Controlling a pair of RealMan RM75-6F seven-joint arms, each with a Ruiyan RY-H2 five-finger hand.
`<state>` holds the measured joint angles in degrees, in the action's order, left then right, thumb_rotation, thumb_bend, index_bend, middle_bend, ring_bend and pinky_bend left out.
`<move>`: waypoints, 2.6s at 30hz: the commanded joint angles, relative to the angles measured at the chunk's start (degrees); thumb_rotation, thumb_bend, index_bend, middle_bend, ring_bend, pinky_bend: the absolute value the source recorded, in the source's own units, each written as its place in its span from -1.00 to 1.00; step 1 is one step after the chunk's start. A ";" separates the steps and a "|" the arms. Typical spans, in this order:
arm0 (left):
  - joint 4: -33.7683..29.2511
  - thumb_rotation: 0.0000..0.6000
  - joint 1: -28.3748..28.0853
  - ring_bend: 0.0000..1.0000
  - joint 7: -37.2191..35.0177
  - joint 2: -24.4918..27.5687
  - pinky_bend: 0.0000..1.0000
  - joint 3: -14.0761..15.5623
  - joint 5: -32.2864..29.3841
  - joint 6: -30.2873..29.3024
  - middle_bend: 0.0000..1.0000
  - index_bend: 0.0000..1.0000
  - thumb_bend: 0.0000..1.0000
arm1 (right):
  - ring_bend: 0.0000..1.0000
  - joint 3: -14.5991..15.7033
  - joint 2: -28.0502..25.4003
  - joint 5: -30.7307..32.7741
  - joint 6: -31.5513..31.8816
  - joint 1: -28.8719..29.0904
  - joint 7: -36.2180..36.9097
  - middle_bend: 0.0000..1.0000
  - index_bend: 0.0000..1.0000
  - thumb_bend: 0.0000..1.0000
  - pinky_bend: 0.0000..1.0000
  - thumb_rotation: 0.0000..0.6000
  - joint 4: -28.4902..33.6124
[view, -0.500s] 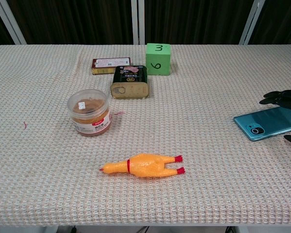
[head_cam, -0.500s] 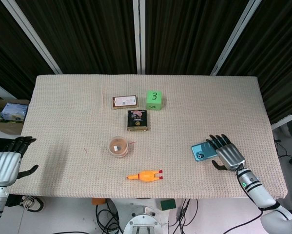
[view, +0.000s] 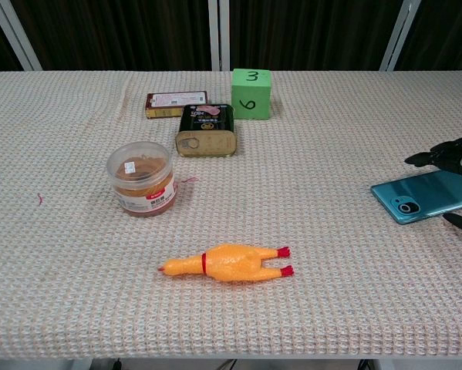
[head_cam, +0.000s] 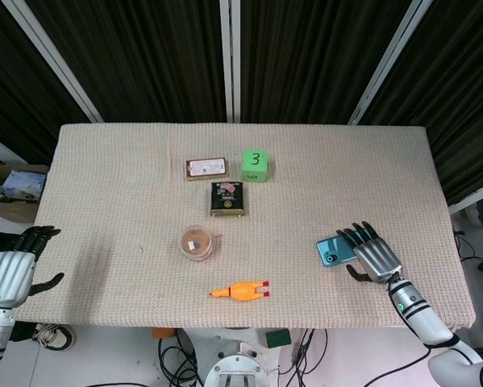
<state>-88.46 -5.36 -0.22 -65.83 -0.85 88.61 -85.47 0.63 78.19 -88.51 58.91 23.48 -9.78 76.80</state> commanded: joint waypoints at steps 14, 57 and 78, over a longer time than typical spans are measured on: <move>0.15 1.00 -0.19 -0.70 -0.09 -0.09 -0.36 0.15 -0.27 0.70 -0.62 -0.57 -0.76 | -1.00 1.47 1.59 -0.45 0.07 0.32 1.34 -0.53 -0.83 -0.06 -1.00 0.60 -2.72; 1.21 1.00 -1.38 -0.70 -0.85 -0.45 -0.33 0.08 -2.24 4.02 -0.62 -0.57 -0.76 | -0.58 -1.43 -4.61 3.16 -8.94 9.06 2.24 0.06 0.30 0.10 -1.00 1.00 1.96; 0.94 1.00 -1.69 -0.70 -0.79 -0.02 -0.31 -0.13 -3.29 4.83 -0.62 -0.57 -0.76 | -1.00 -2.59 -3.51 1.17 -11.88 15.67 3.01 -1.00 -1.00 -0.29 -1.00 0.72 -2.57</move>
<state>-87.53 -7.05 -1.01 -65.85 -0.99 85.32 -80.65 -1.96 74.65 -87.42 46.68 39.22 -6.78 74.28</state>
